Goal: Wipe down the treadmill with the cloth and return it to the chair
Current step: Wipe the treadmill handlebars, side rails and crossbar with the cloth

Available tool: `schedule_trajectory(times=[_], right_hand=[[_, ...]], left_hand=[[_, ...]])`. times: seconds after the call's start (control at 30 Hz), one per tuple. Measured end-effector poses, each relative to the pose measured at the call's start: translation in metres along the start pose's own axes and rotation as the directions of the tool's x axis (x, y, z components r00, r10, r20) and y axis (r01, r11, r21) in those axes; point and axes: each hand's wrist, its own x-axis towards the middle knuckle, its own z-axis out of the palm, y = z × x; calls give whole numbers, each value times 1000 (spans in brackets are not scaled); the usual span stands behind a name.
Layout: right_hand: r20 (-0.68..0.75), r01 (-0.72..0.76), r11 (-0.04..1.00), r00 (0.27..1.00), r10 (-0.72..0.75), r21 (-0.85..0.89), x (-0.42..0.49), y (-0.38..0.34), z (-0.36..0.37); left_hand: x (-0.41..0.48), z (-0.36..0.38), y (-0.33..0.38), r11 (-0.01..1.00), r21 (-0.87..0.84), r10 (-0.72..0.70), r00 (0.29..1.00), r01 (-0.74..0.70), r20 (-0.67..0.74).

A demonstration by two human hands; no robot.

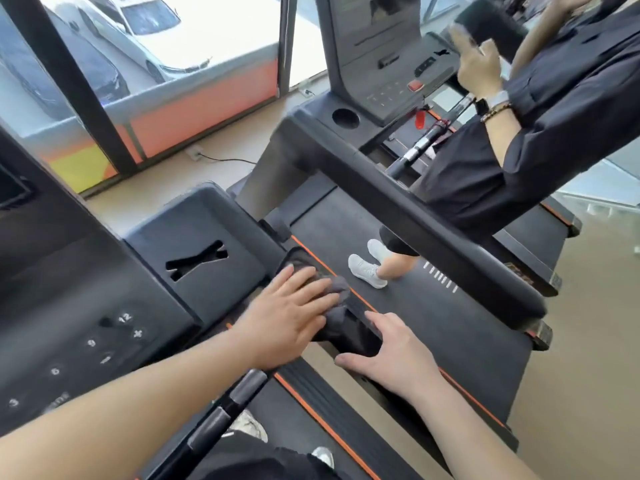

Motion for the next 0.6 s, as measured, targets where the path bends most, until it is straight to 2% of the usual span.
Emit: schedule_trajectory(times=[0.07, 0.1, 0.13, 0.2, 0.23, 0.27, 0.33, 0.4, 0.47, 0.57, 0.6], right_hand=[[11, -5, 1000, 1000, 5, 8, -12, 20, -1], [13, -7, 1000, 1000, 7, 16, -17, 32, -1], [15, -6, 1000, 1000, 5, 22, -24, 45, -1], [24, 3, 1000, 1000, -3, 14, -37, 70, 0], [25, 9, 1000, 1000, -9, 5, -43, 83, 0], [24, 17, 1000, 1000, -17, -3, -50, 96, 1], [28, 46, 999, 999, -46, -14, -63, 119, 3], [22, 69, 997, 997, -69, -20, -76, 142, 4], [-1, 61, 998, 998, -61, 0, -90, 164, 7], [-48, 45, 999, 998, -45, 13, -111, 194, 13], [-56, 43, 999, 998, -42, 15, -119, 202, 16]], left_hand=[[4, 1, -15, 995, 74, 70, 998, -70, 8], [11, 2, -22, 995, 98, 2, 1000, -1, -11], [17, 4, -25, 986, 100, -126, 991, 130, -51], [30, 12, 4, 920, 26, -386, 916, 391, -113], [33, 22, 32, 903, 7, -426, 897, 430, -120], [32, 34, 62, 922, -11, -386, 916, 387, -112], [18, 50, 106, 985, -1, -174, 983, 174, -66], [12, 51, 111, 998, 24, -57, 997, 58, -42], [18, 51, 108, 992, 49, -116, 991, 119, -65], [31, 63, 138, 915, -9, -400, 906, 403, -141], [33, 71, 162, 900, -18, -432, 887, 435, -161]])
